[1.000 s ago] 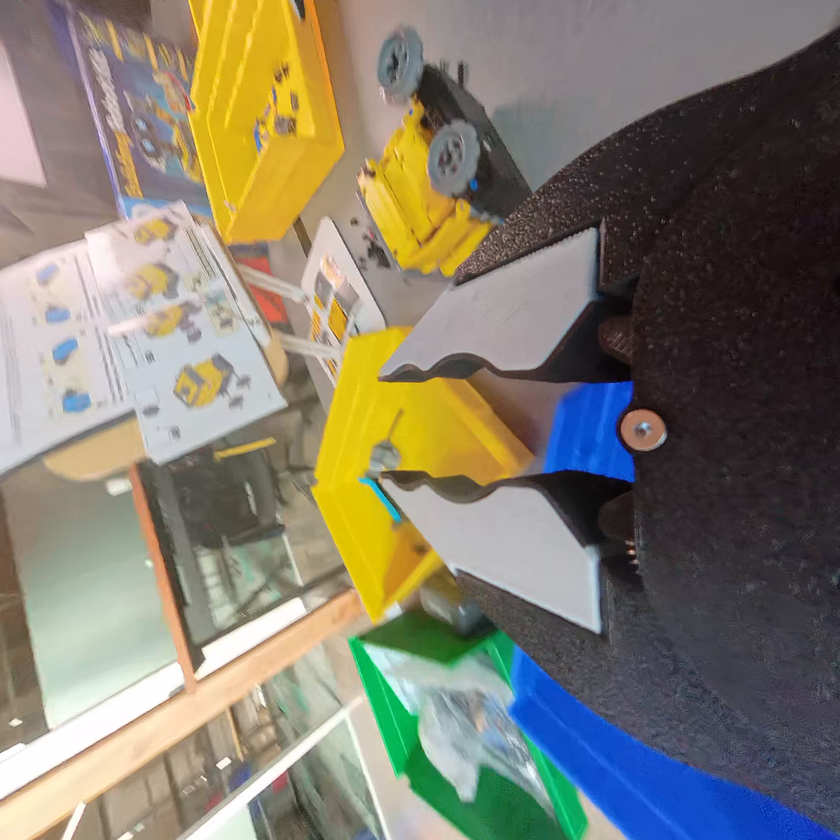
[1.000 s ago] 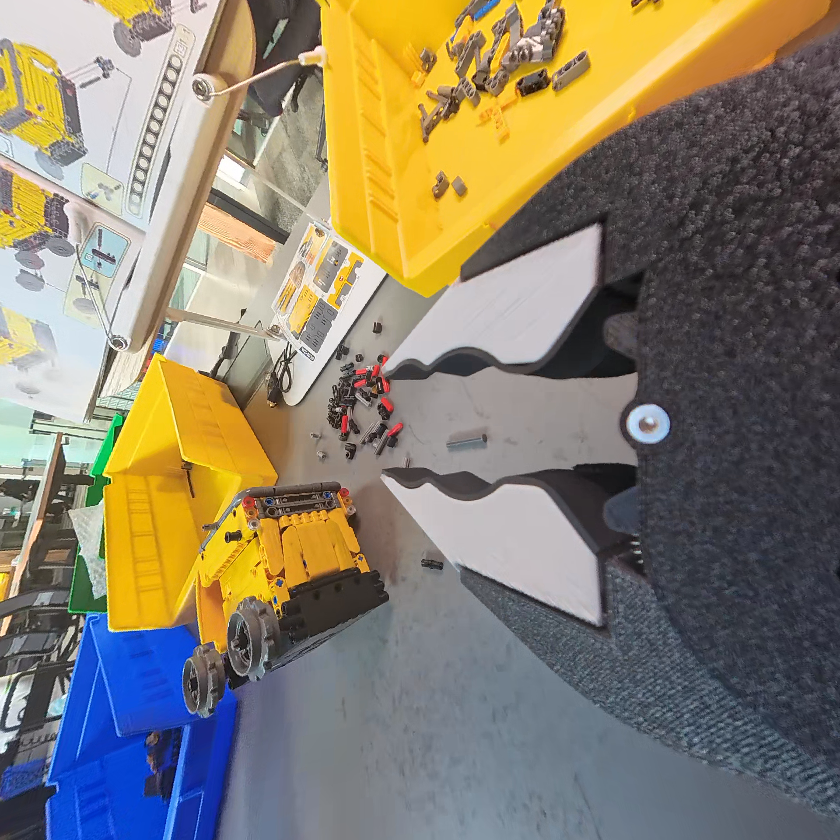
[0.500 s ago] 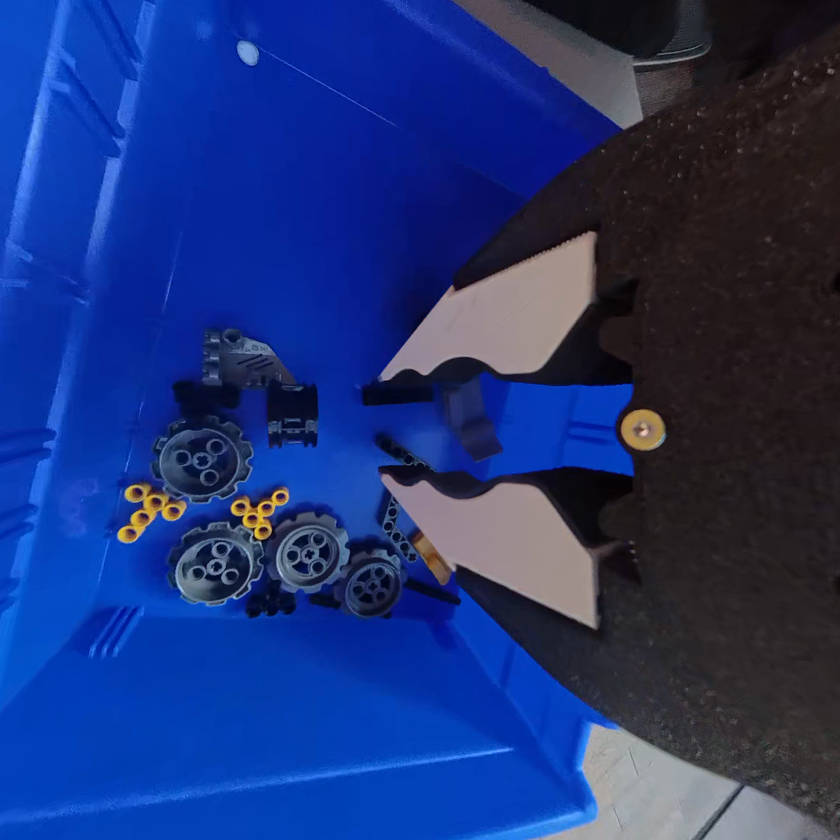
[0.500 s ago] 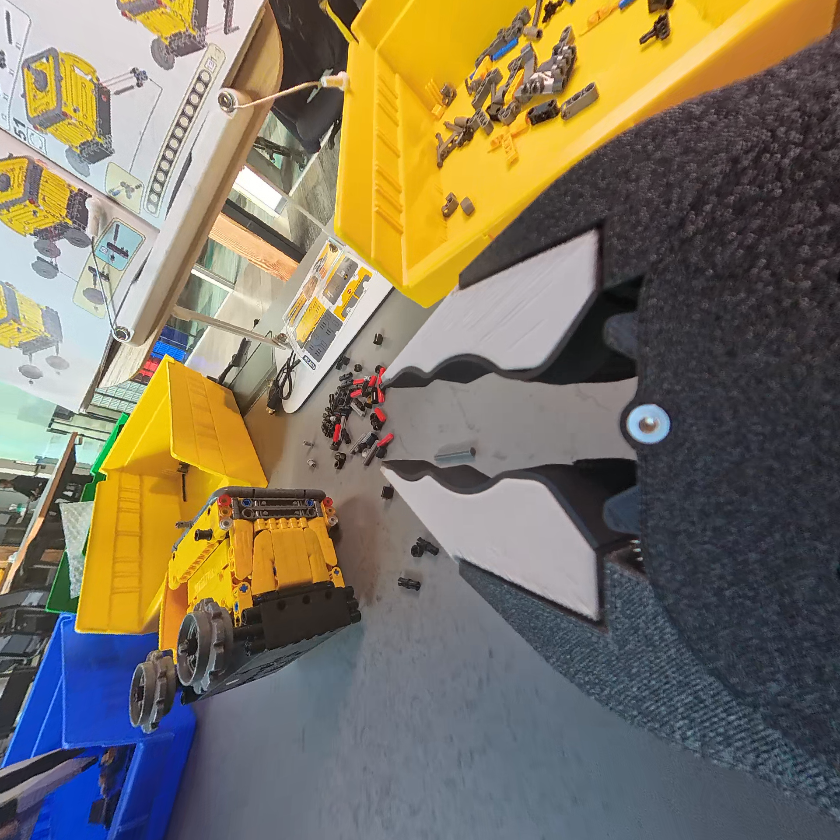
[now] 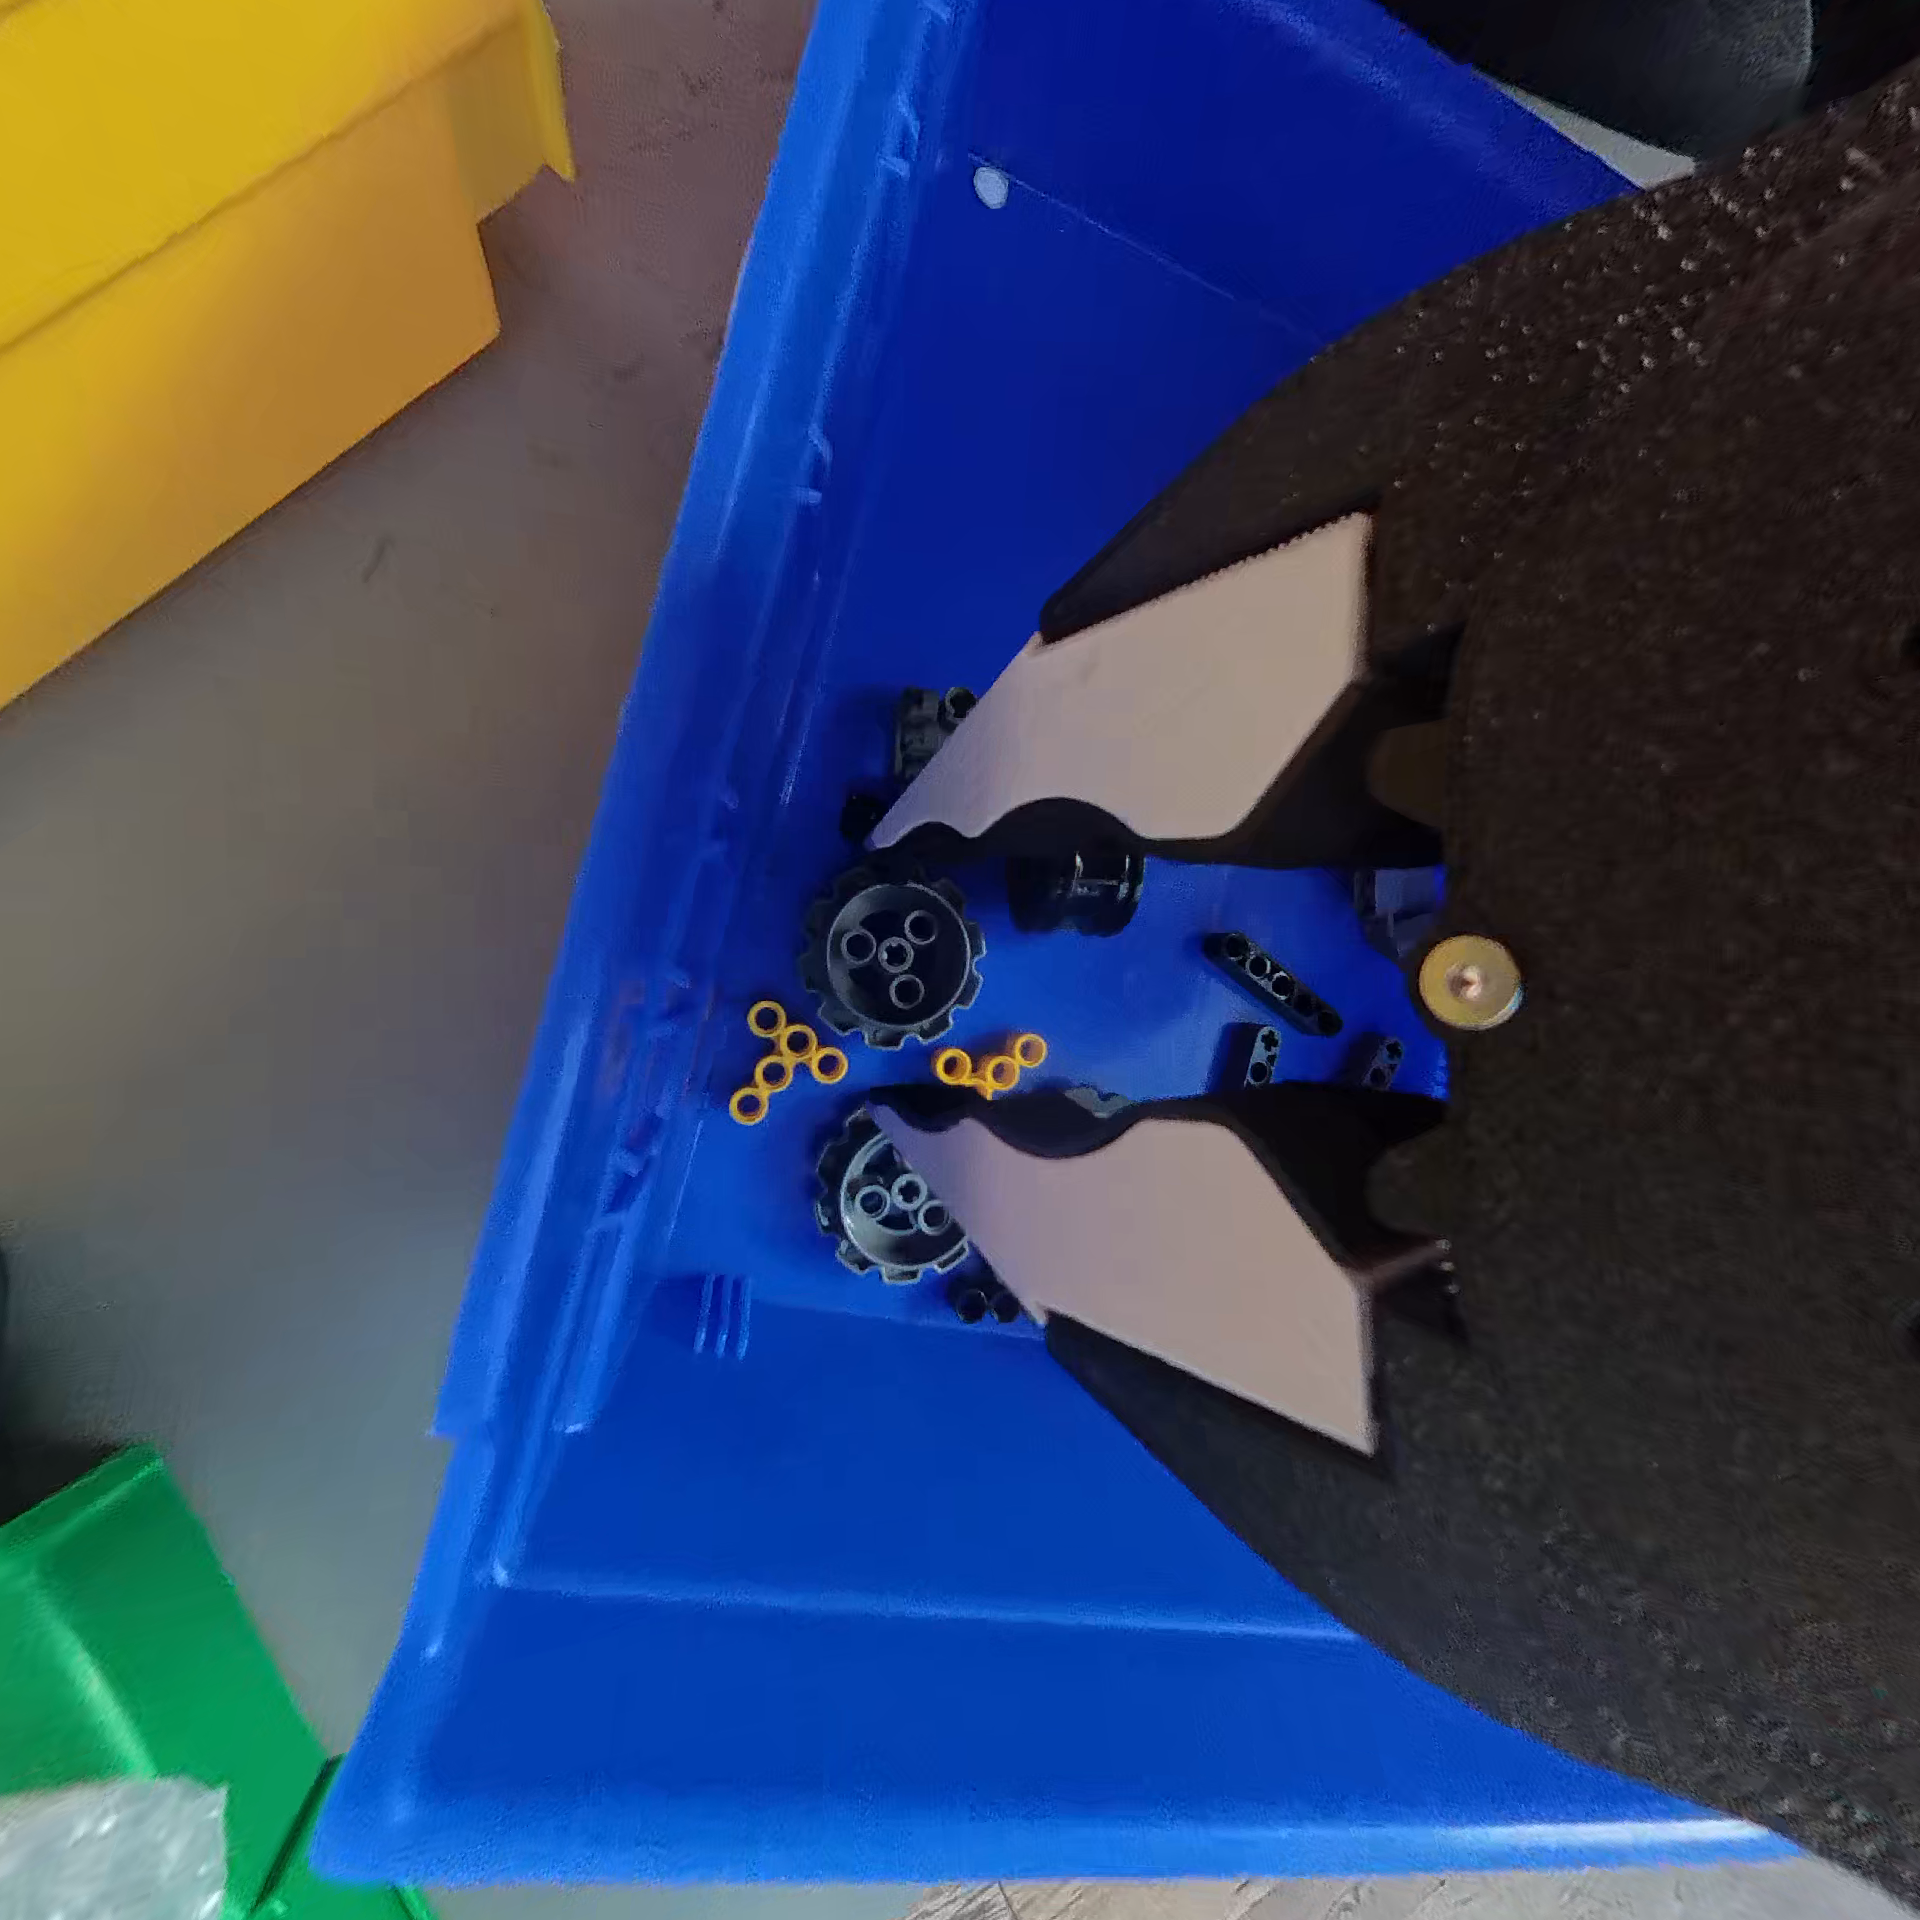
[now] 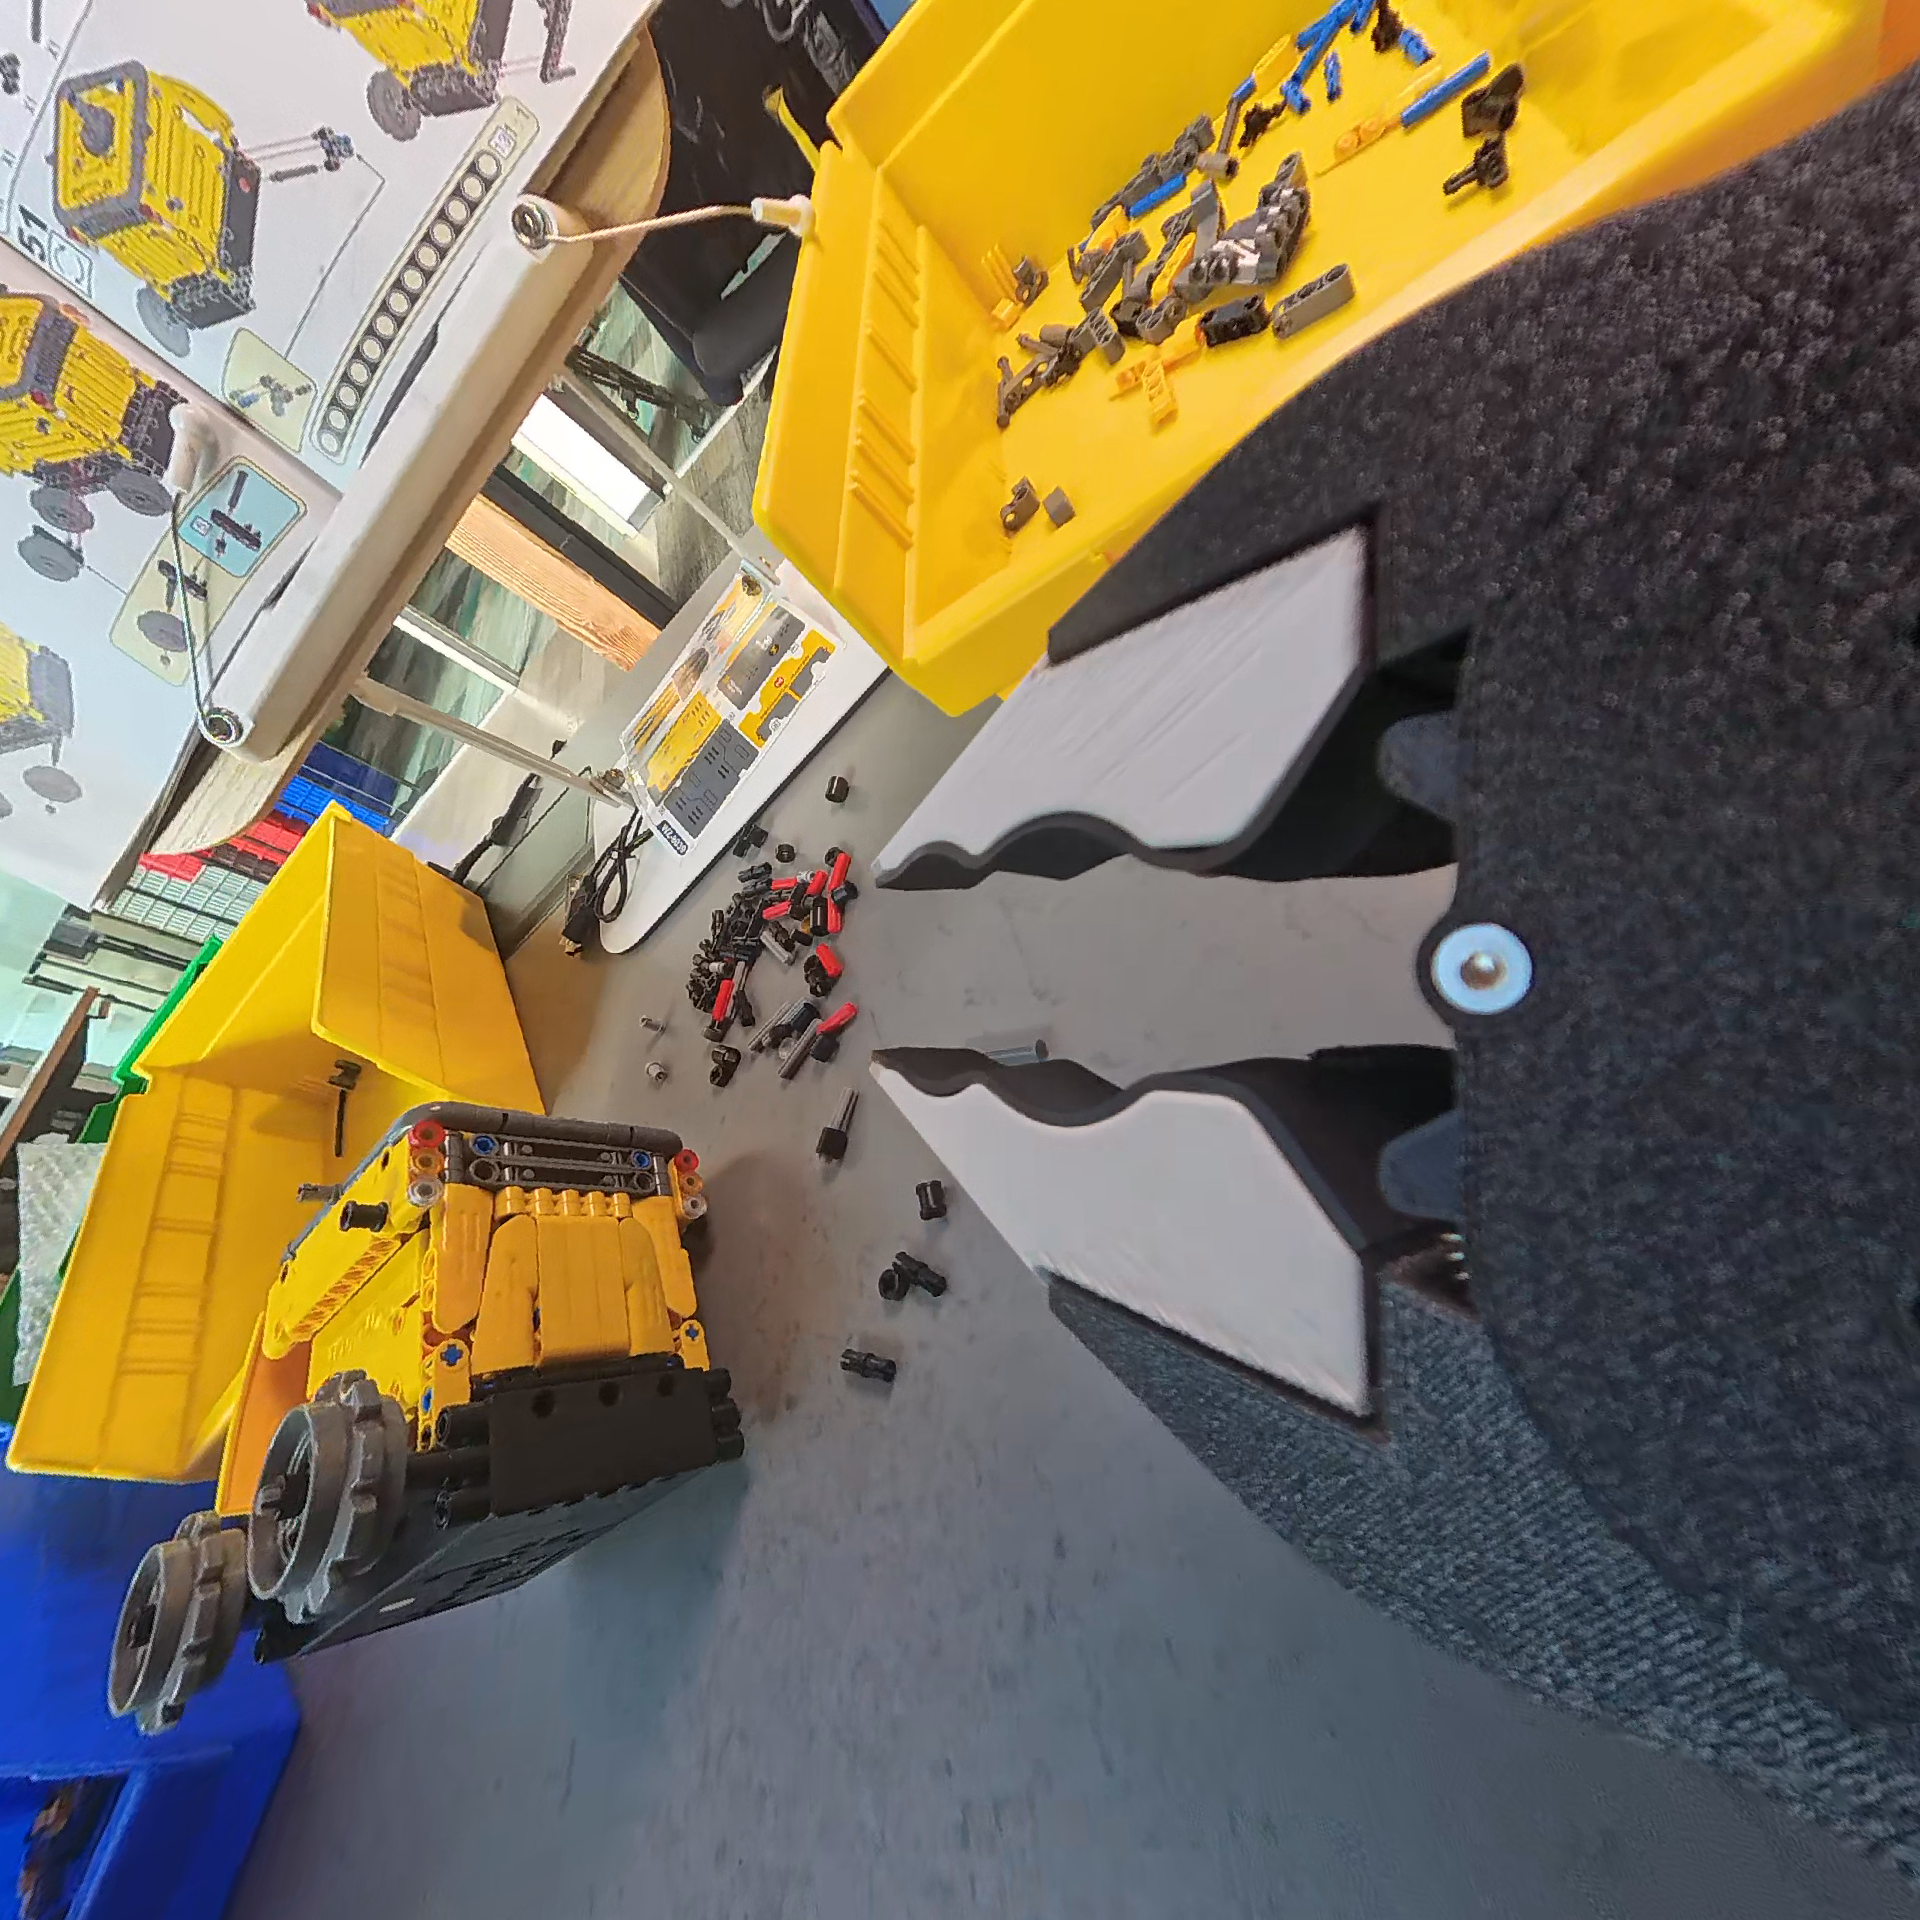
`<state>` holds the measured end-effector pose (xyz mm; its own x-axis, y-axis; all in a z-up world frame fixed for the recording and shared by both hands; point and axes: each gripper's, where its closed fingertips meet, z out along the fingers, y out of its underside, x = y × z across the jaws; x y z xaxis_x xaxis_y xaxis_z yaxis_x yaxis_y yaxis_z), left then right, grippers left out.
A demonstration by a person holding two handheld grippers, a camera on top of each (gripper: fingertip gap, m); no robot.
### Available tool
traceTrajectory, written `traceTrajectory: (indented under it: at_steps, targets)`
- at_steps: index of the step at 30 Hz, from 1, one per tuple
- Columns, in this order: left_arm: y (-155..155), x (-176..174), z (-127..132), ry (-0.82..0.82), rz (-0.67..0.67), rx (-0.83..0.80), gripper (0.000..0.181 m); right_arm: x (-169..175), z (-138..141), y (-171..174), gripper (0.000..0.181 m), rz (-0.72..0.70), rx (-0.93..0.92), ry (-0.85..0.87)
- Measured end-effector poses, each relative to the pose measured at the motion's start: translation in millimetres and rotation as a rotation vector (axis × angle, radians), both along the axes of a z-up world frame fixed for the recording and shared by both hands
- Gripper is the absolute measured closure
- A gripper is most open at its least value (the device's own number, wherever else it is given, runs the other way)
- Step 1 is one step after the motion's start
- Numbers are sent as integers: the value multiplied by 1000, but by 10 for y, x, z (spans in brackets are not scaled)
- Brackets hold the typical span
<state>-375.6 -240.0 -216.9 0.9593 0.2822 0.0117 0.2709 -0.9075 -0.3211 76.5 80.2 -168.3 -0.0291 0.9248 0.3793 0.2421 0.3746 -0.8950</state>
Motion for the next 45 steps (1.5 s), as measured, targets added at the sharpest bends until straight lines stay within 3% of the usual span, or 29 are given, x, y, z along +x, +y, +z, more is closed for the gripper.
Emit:
traceTrajectory:
  at_steps: [6,15,20,22,24,27,30,32,37,38,42,45]
  targets:
    - [-126,53,-253,-5,-26,-123,148,-13,-37,-7,152,3,11,-20]
    - [-103,75,-236,28,-51,-94,154,-21,-63,-24,152,1,42,-31]
    - [-105,100,58,109,-68,-35,156,-11,-59,-12,152,-7,58,-28]
    - [-68,136,358,184,-70,32,172,-8,-49,2,152,-13,51,-22]
    - [31,376,721,237,-121,124,180,-6,-41,20,152,-19,41,-19]
    - [294,1087,1099,254,-272,281,181,-11,-43,36,152,-23,29,-20]
    - [464,1627,1050,266,-357,319,181,-16,-41,38,152,-22,28,-20]
    - [509,1706,935,307,-360,313,181,-10,-32,28,152,-20,32,-15]
    - [371,1279,877,375,-229,270,181,23,-25,7,152,-17,35,-12]
    - [294,1148,839,373,-203,229,174,21,-28,7,152,-16,33,-14]
    - [45,677,501,266,-89,110,153,12,-41,-5,152,-13,41,-20]
    - [-72,445,222,199,-45,51,149,17,-50,-7,153,-16,55,-23]
